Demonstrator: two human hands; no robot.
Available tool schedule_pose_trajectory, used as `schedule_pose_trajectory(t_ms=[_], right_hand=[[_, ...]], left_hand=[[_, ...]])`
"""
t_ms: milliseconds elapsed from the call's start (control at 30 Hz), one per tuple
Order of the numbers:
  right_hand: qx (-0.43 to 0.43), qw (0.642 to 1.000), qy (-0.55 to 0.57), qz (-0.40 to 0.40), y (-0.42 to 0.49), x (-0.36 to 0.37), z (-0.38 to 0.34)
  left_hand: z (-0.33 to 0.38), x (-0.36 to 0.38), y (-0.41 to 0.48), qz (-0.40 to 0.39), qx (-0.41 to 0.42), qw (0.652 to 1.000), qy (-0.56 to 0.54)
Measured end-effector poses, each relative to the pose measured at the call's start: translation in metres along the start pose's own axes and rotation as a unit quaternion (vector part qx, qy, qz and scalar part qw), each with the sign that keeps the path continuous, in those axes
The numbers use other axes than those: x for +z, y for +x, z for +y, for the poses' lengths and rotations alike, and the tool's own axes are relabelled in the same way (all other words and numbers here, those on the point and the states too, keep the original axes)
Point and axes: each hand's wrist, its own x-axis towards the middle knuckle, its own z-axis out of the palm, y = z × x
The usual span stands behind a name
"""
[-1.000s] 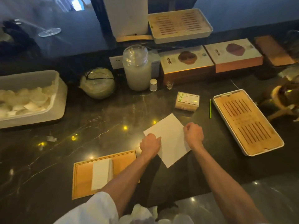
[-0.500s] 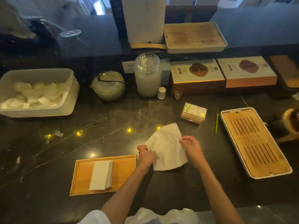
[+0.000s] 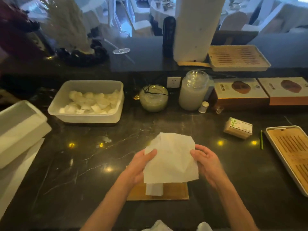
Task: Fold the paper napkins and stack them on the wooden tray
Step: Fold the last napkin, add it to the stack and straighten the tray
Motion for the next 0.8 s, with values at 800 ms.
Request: schedule_pose_trajectory(t_ms=[800], right_hand=[[-0.169,0.978,-0.117,-0.032,-0.030,0.032,-0.059]], left_hand=[[0.075,-0.034,-0.082,-0.034,0.355,0.898,0.257]])
